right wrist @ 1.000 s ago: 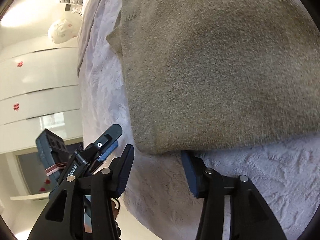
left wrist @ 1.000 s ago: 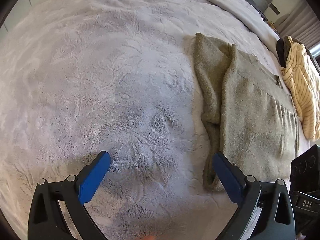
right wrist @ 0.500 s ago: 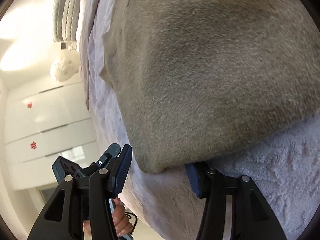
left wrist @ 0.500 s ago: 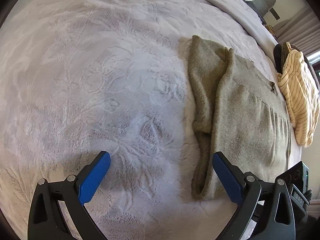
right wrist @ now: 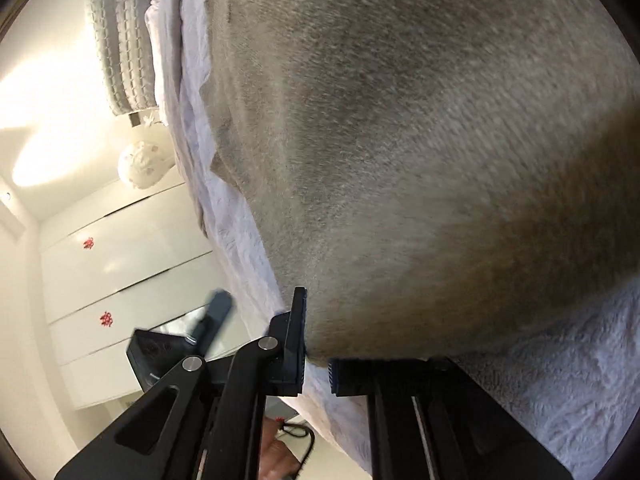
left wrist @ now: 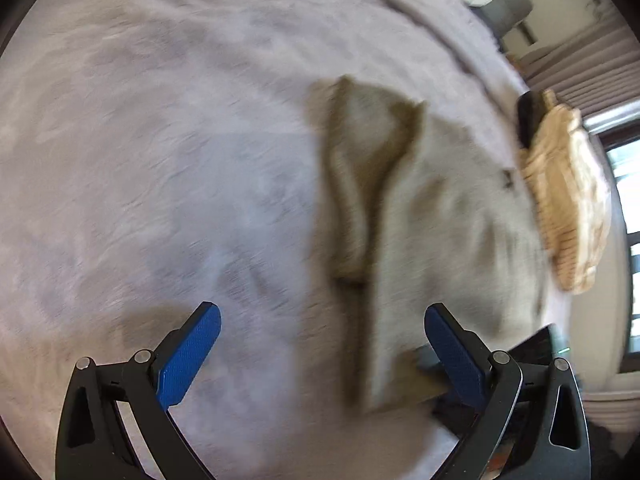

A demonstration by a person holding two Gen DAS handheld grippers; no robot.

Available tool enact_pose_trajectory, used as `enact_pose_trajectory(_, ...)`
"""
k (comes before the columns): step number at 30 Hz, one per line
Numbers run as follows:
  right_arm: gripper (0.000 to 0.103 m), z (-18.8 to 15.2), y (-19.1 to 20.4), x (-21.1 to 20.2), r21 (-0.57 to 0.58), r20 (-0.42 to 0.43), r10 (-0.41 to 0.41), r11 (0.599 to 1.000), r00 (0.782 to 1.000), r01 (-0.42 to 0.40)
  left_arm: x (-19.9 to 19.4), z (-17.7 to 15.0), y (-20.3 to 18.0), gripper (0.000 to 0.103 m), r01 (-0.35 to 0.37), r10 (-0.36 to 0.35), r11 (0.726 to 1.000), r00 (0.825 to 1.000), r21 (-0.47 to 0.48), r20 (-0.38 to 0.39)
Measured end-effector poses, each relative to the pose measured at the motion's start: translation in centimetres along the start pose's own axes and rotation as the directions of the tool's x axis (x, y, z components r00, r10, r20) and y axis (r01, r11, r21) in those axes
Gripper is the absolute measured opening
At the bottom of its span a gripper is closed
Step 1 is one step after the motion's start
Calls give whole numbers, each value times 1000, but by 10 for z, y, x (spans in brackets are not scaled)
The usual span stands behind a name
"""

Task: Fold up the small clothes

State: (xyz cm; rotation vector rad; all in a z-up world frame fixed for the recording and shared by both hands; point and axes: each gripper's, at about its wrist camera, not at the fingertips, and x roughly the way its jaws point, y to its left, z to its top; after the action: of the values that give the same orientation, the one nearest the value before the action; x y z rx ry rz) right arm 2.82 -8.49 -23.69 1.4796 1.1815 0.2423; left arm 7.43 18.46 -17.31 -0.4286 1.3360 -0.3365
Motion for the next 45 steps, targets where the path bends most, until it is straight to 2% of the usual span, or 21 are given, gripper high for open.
enact_pose_trajectory(4,9,-5,24,-12,-128,-2,9,992,1000,-9,16,18,-13,102,138,-138,990,990,3,-35)
enact_pose_trajectory(6,9,-6,38,-19,-198,2,3,980,1000,-3,26,22,-18,102,172,-171,985,983,4,-59)
enact_pose_trajectory(10,9,-10,59,-31,-314,5,-7,949,1000,8,50,36,-26,102,270,-270,963,955,-16,-124)
enact_pose_trajectory(14,9,-13,56,-33,-341,-11,-32,940,999,26,64,42,-45,102,314,-311,949,939,1,-149)
enact_pose_trajectory(18,13,-16,48,-31,-370,-45,-112,925,993,88,71,43,-63,102,346,-338,938,927,21,-164)
enact_pose_trajectory(22,13,-26,37,-40,-464,-82,-292,857,953,222,83,41,-75,101,270,-255,961,951,66,-177)
enact_pose_trajectory(24,14,-26,35,-54,-489,-76,-334,833,939,257,85,40,-73,101,239,-225,969,960,63,-167)
enact_pose_trajectory(25,23,-24,34,-69,-498,-62,-346,824,936,271,86,40,-73,101,225,-214,973,964,56,-156)
enact_pose_trajectory(26,46,-20,35,-82,-500,-40,-352,818,935,286,86,40,-72,101,219,-210,975,967,49,-148)
enact_pose_trajectory(28,67,-12,39,-107,-506,42,-351,800,935,323,88,41,-73,101,206,-198,977,969,47,-146)
enact_pose_trajectory(30,64,-1,46,-121,-515,107,-337,786,935,342,90,41,-78,101,182,-172,981,975,67,-142)
enact_pose_trajectory(31,52,11,55,-125,-506,153,-330,784,931,361,90,41,-82,101,168,-155,982,978,84,-141)
enact_pose_trajectory(32,30,16,59,-128,-495,174,-328,786,929,370,91,41,-85,97,147,-133,984,982,103,-136)
enact_pose_trajectory(33,18,22,55,-136,-486,188,-327,789,926,377,91,40,-87,88,120,-105,986,987,117,-126)
enact_pose_trajectory(34,5,35,57,-135,-467,220,-341,786,914,405,91,39,-88,65,69,-53,988,992,139,-113)
enact_pose_trajectory(35,5,38,57,-135,-459,239,-354,780,904,426,93,39,-91,47,10,8,987,994,163,-108)
enact_pose_trajectory(36,5,45,56,-132,-451,261,-370,770,892,451,94,40,-92,40,8,10,986,994,167,-109)
enact_pose_trajectory(37,5,51,55,-127,-452,274,-382,759,883,469,94,41,-92,26,41,-24,988,993,148,-114)
enact_pose_trajectory(39,5,59,51,-111,-468,274,-435,719,858,514,92,41,-97,25,44,-27,988,994,151,-108)
enact_pose_trajectory(41,5,63,36,-97,-467,242,-485,700,840,539,87,39,-104,24,37,-22,986,996,165,-91)
enact_pose_trajectory(45,5,56,31,-100,-497,259,-475,682,841,538,60,42,-127,24,139,-133,979,990,148,-53)
